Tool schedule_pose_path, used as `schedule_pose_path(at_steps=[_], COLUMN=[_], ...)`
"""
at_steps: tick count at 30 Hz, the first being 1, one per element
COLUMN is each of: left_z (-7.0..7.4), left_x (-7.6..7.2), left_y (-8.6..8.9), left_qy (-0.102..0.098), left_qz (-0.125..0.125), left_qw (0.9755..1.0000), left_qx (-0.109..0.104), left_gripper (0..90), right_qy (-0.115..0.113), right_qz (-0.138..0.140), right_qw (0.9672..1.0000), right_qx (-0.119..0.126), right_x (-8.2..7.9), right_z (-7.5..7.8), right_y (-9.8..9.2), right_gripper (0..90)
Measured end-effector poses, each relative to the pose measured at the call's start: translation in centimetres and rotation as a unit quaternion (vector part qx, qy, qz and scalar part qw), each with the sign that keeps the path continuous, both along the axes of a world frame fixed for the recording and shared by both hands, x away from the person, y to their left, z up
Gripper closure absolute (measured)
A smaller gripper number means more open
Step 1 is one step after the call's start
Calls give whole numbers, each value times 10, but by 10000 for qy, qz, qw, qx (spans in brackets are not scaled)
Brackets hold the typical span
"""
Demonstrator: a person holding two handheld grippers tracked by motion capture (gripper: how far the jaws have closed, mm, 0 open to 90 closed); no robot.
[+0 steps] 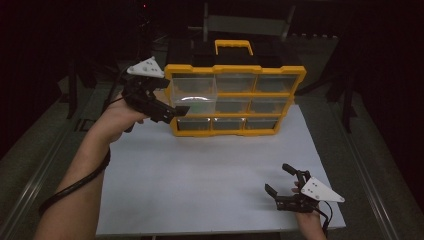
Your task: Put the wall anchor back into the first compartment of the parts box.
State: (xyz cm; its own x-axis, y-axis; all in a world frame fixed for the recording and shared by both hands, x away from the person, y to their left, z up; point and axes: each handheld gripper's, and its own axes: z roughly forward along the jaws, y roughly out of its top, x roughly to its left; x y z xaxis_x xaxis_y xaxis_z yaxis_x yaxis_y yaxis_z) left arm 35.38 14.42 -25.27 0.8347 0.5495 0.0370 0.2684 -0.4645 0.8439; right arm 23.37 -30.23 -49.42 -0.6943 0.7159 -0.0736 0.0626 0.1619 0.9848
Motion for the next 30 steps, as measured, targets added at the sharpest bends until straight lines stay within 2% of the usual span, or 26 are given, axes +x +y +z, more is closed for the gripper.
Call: schedule_pose_path(at_steps=[1,4,6,12,17,20,24,26,27,30], left_z=[0,-14,-22,-50,-73,-84,-100,-100,-117,-133], left_x=[0,-13,-19,-32,-45,-52,-60,-60,-65,-71], left_y=[0,13,17,33,40,45,49,49,51,53], left_qy=[0,-31,-95,-5,6,44,38,38,50,58], left_qz=[0,-39,-47,-183,-280,-327,-270,-270,-245,-304], left_qw=[10000,10000,9999,9997,9995,9992,9991,9991,9991,9989], left_qx=[0,-37,31,-142,-133,-217,-312,-312,-344,-353], left_gripper=[0,0,0,0,0,0,0,0,0,0], right_qy=[6,10,6,-28,-28,-44,-34,-34,-32,-12], right_qz=[-4,4,5,23,33,24,34,35,27,-11], right_qw=[10000,10000,10000,10000,10000,10000,9999,9999,9999,10000], right_qx=[6,-21,-22,-40,-59,-77,-95,-111,-116,-65], right_x=[0,0,0,-1,-1,-1,-1,-1,-1,-2], right_z=[0,0,0,0,1,1,0,0,0,0], right_y=[0,1,1,1,2,2,3,3,3,3], right_gripper=[89,89,89,89,89,89,89,89,89,89])
